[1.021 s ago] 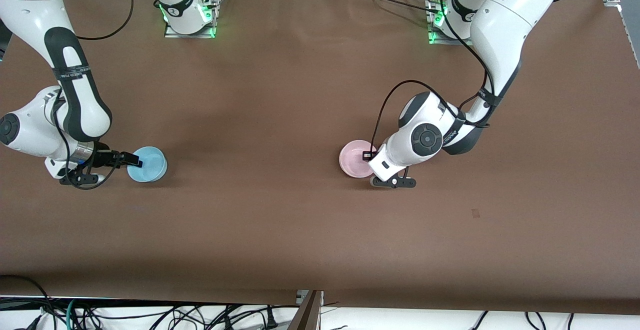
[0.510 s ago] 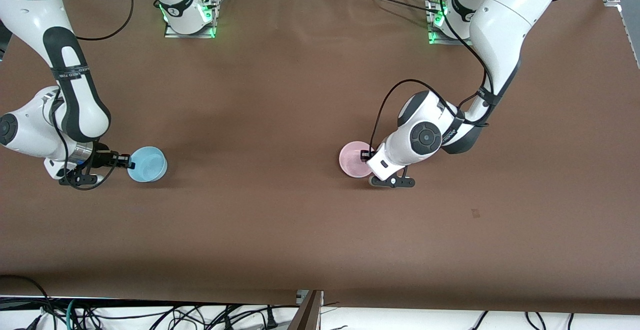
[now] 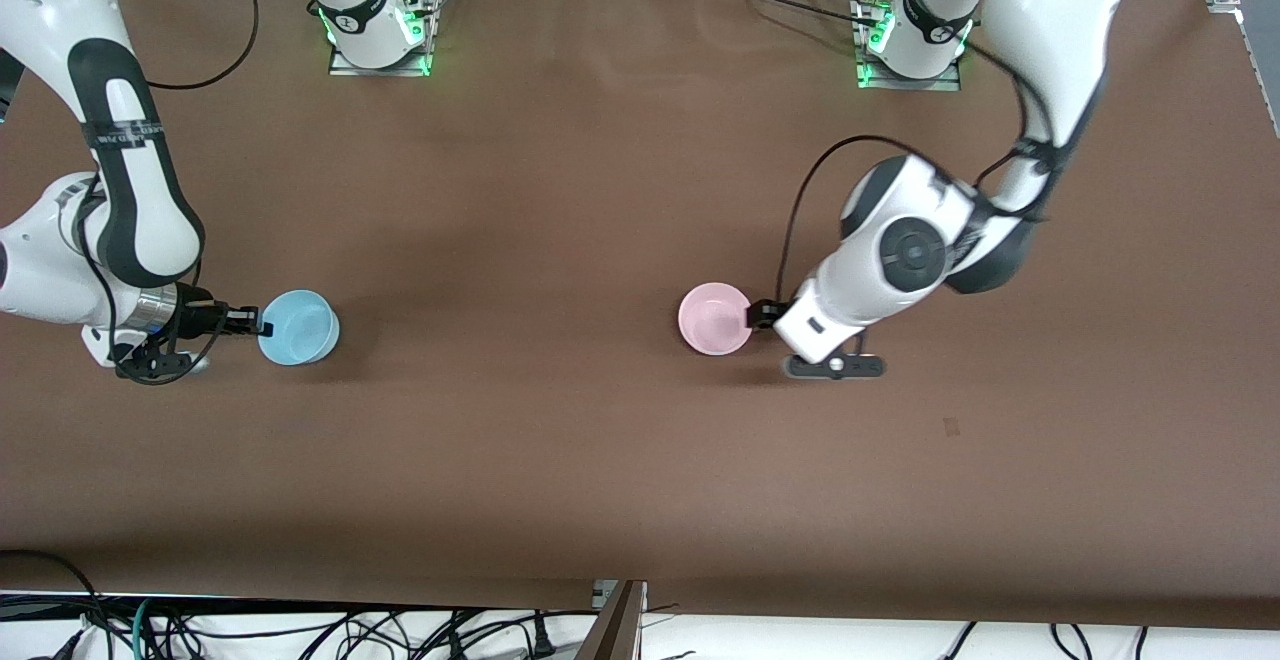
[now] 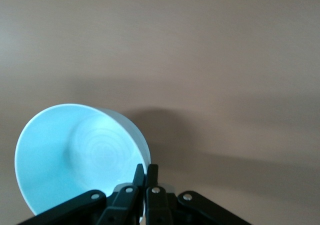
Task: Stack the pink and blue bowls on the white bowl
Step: 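Carry the blue bowl over the pink bowl while the left gripper withdraws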
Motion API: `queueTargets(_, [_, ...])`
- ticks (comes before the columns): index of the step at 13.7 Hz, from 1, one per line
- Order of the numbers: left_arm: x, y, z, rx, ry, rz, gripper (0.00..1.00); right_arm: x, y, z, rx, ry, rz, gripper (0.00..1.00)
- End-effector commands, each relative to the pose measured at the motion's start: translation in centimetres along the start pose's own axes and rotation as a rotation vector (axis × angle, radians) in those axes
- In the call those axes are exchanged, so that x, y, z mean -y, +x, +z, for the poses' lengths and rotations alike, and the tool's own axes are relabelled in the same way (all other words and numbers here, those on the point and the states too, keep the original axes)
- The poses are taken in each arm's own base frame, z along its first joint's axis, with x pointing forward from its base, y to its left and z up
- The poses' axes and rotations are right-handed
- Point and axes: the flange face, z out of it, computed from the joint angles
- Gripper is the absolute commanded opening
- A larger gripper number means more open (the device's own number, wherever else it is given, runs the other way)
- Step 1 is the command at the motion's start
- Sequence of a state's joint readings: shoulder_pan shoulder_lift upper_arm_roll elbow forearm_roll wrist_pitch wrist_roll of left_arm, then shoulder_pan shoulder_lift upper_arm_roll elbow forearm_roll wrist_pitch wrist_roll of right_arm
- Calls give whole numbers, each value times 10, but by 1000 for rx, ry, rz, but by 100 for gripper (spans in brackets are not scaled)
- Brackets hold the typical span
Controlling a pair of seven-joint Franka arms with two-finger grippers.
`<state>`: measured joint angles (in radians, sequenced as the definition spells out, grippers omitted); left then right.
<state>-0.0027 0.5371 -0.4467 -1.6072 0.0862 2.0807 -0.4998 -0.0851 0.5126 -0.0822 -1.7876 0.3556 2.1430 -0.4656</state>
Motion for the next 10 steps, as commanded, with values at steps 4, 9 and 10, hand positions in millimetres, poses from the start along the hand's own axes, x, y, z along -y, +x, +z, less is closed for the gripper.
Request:
queueTargets(4, [108, 5, -122, -49, 159, 97, 100, 148, 25, -16, 55, 95, 17, 0])
queueTargets(9, [177, 9, -186, -63, 184, 184, 100, 299, 27, 21, -12, 60, 55, 0])
queueTargets(10, [183, 3, -204, -82, 198, 199, 100, 334, 24, 38, -38, 51, 84, 0])
